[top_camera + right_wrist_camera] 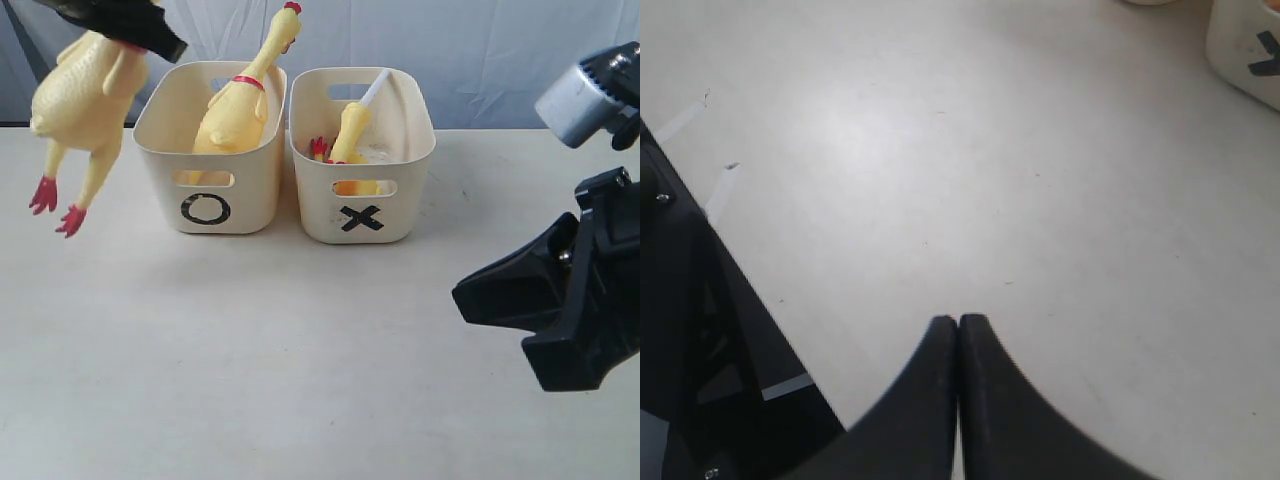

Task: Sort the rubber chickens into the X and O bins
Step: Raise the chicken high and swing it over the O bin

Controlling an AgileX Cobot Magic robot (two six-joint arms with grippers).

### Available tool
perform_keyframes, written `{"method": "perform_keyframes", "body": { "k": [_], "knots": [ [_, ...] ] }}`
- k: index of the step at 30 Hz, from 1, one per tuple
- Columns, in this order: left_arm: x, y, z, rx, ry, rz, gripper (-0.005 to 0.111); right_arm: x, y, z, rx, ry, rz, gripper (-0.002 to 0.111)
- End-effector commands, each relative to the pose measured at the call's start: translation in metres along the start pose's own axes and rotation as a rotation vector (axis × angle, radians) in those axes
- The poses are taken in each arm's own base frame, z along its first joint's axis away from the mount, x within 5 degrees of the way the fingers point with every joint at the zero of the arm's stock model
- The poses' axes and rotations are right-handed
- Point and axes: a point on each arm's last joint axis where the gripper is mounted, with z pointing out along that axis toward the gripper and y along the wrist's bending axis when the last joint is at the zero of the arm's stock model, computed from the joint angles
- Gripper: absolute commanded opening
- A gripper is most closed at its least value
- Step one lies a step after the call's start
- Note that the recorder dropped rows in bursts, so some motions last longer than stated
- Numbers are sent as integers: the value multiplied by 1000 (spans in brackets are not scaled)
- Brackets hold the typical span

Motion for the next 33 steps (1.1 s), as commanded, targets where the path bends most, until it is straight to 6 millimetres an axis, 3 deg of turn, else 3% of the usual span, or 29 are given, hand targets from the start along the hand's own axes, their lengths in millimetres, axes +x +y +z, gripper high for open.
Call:
{"method": "perform_keyframes", "body": {
  "k": [1, 7, 18, 26, 33],
  "knots": [
    [-12, 34, -12, -83, -79, -82, 0, 1, 0, 0, 2, 1, 0, 0],
    [-26, 56, -19, -117, -239, -214, 0, 2, 0, 0, -3, 3, 3, 0],
    [-50, 57, -28, -79, -532, -245, 0, 2, 0, 0, -4, 4, 3, 0],
    [-48, 57, -15, -55, -548, -299, 0, 2, 0, 0, -4, 4, 3, 0],
    [-41, 73, -9, -78, -563, -357, 0, 2, 0, 0, -4, 4, 3, 0]
  ]
}}
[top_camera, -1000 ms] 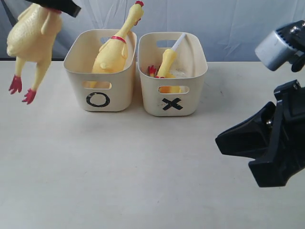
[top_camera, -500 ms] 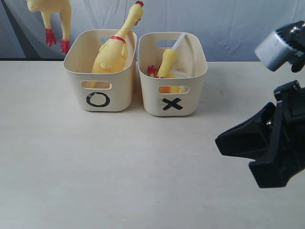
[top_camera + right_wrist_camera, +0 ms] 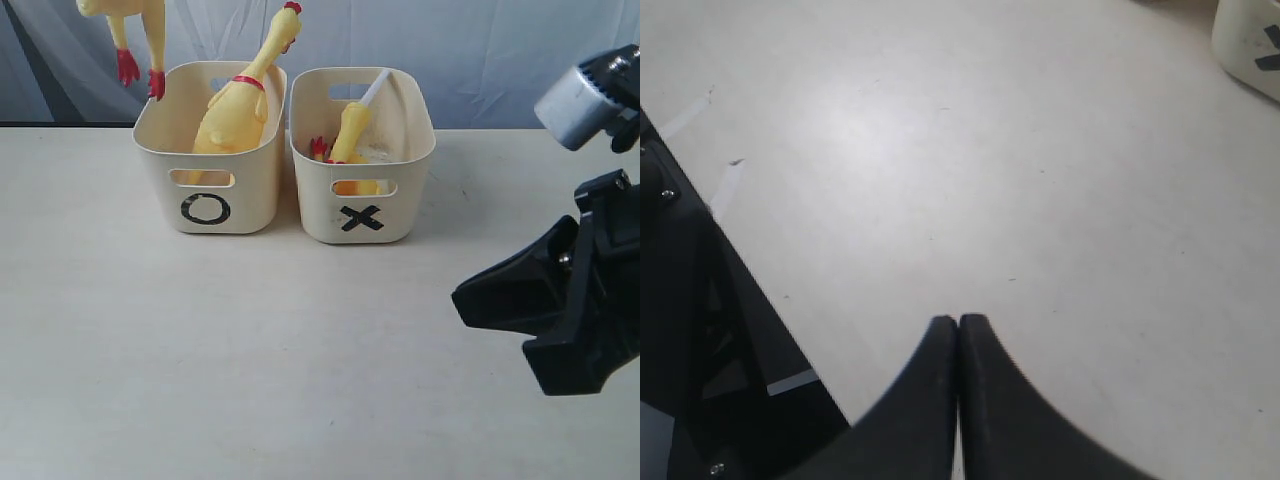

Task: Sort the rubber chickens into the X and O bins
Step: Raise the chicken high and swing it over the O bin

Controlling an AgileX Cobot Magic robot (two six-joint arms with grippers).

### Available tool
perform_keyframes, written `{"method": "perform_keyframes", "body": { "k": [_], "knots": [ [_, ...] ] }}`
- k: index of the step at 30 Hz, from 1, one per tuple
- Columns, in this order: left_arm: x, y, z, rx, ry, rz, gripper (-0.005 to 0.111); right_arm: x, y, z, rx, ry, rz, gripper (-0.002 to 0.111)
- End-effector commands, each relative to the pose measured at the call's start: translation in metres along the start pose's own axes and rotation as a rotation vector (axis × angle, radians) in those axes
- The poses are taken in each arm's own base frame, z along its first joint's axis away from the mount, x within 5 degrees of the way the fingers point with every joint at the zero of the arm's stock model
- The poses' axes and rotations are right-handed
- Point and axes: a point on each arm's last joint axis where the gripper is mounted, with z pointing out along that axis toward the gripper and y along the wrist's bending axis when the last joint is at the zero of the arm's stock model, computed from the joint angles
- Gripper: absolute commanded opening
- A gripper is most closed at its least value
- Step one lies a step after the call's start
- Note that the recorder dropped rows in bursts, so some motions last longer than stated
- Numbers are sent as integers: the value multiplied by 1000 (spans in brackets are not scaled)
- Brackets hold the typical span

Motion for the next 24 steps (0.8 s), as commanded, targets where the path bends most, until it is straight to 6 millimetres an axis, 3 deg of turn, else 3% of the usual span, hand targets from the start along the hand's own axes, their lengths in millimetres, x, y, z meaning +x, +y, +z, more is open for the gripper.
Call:
{"method": "perform_keyframes", "body": {
  "k": [1, 11, 24],
  "knots": [
    [-7, 13, -1, -16, -78, -60, 0, 1, 0, 0, 1, -2, 2, 0],
    [-1, 62, 3, -113, -201, -338, 0, 1, 0, 0, 1, -2, 2, 0],
    [26, 66, 31, -21, -263, -492, 0, 1, 0, 0, 1, -2, 2, 0]
  ]
}}
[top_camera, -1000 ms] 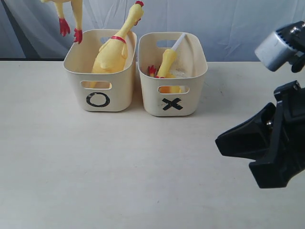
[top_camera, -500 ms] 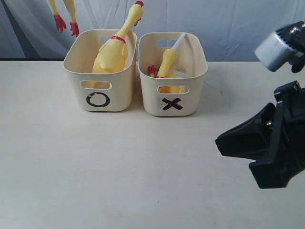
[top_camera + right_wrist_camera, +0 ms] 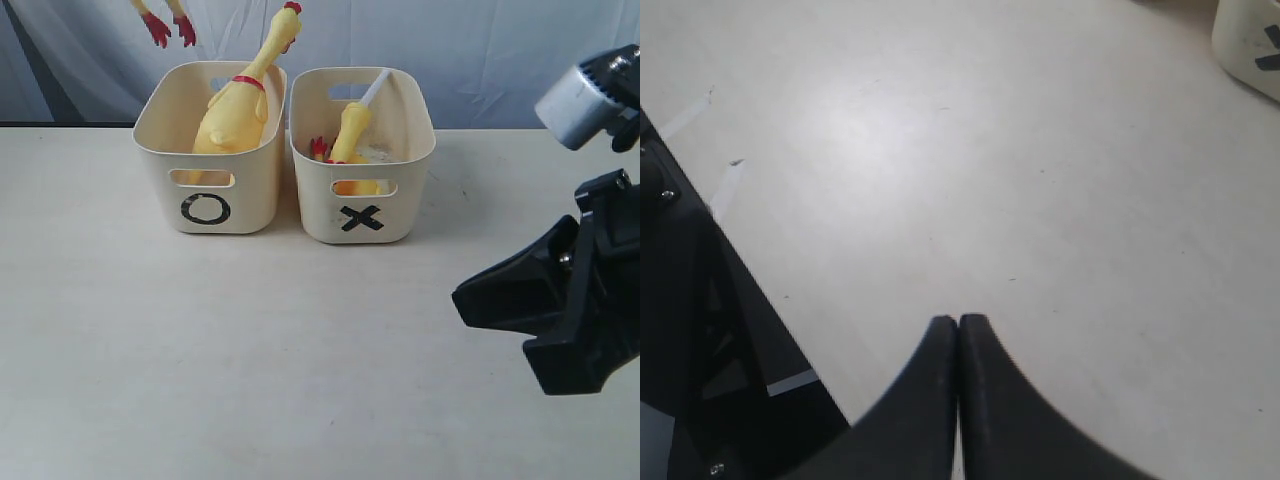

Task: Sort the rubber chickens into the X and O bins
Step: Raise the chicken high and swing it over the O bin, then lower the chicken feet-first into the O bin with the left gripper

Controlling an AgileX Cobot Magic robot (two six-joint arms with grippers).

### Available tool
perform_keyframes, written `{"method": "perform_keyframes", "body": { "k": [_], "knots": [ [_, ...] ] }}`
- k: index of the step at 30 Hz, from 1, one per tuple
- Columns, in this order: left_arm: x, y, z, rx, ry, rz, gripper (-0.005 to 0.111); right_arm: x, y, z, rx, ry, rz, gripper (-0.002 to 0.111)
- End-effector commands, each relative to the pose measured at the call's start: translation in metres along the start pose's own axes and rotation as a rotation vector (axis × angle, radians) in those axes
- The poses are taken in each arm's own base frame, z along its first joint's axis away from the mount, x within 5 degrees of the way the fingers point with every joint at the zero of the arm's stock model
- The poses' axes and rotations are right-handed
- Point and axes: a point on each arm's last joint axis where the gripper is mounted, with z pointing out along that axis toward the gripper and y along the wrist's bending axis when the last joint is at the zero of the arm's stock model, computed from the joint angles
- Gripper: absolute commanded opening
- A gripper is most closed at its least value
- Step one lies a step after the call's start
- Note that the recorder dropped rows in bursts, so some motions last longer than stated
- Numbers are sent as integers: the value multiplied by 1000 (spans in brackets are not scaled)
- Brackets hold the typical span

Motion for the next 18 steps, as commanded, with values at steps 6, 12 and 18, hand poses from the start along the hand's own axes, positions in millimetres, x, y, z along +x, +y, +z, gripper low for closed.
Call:
{"method": "perform_keyframes", "body": {
  "k": [6, 12, 18],
  "knots": [
    [13, 8, 9, 130, 27, 58, 0, 1, 0, 0, 1, -2, 2, 0],
    [29, 21, 12, 237, 106, 22, 0, 1, -1, 0, 4, -8, 2, 0],
    [48, 20, 15, 287, 208, 103, 0, 0, -1, 0, 5, -9, 2, 0]
  ]
}}
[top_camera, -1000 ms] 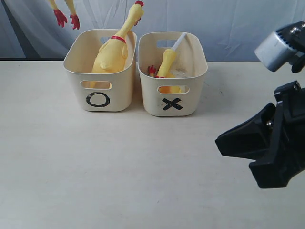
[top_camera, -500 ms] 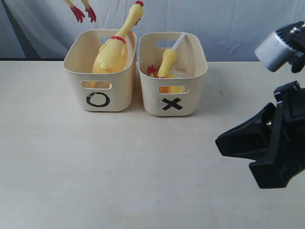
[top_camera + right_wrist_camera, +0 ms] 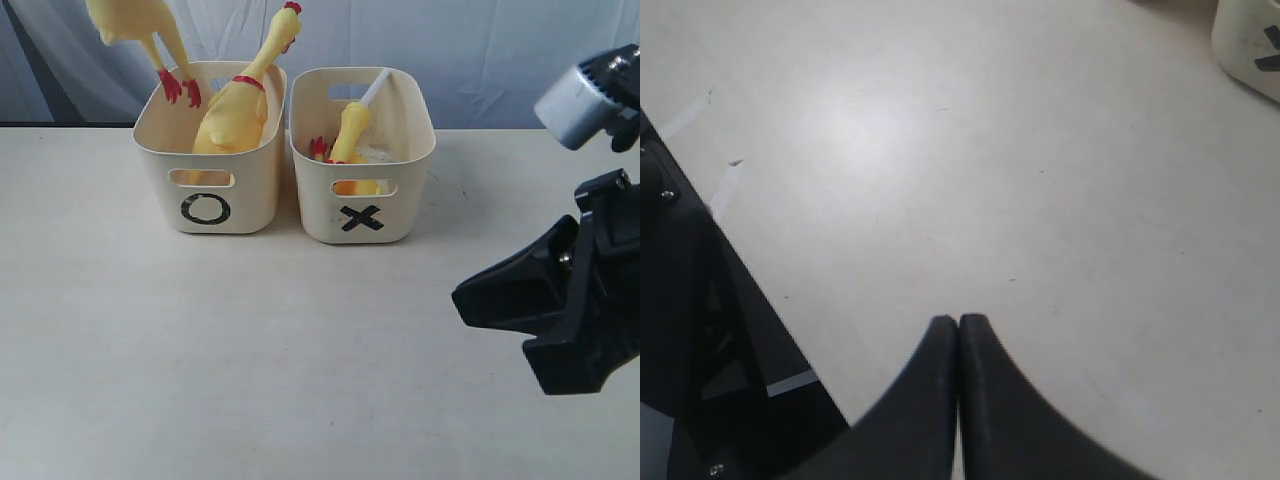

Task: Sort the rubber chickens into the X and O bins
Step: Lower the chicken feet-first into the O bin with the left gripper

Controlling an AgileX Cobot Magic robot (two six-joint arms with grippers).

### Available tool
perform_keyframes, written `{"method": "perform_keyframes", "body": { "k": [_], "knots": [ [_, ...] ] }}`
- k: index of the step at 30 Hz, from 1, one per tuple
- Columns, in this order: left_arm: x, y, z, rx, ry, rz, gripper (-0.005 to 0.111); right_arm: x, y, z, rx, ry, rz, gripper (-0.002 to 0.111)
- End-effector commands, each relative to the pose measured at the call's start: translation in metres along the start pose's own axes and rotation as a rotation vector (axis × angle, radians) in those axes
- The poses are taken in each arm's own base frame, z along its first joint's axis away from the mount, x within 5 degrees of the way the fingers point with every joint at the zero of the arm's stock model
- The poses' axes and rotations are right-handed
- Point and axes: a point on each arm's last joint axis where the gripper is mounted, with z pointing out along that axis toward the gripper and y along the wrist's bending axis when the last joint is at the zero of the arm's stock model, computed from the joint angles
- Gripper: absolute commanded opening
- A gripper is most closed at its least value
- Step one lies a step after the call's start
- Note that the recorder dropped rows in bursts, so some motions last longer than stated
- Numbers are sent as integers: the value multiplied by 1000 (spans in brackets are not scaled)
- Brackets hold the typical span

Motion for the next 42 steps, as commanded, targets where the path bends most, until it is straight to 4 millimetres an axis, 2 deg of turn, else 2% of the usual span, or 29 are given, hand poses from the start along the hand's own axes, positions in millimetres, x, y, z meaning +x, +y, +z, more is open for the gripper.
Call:
{"method": "perform_keyframes", "body": {
  "k": [1, 20, 28, 34, 42],
  "knots": [
    [7, -6, 2, 84, 50, 33, 0, 0, -1, 0, 6, -10, 2, 0],
    [26, -10, 1, 153, 224, 88, 0, 0, -1, 0, 3, -12, 4, 0],
    [49, -21, 14, 226, 285, 89, 0, 0, -1, 0, 3, -12, 4, 0],
    [53, -27, 19, 198, 296, 136, 0, 0, 0, 0, 0, -14, 7, 0],
    [71, -28, 29, 163, 335, 101, 0, 0, 0, 0, -3, -13, 8, 0]
  ]
}}
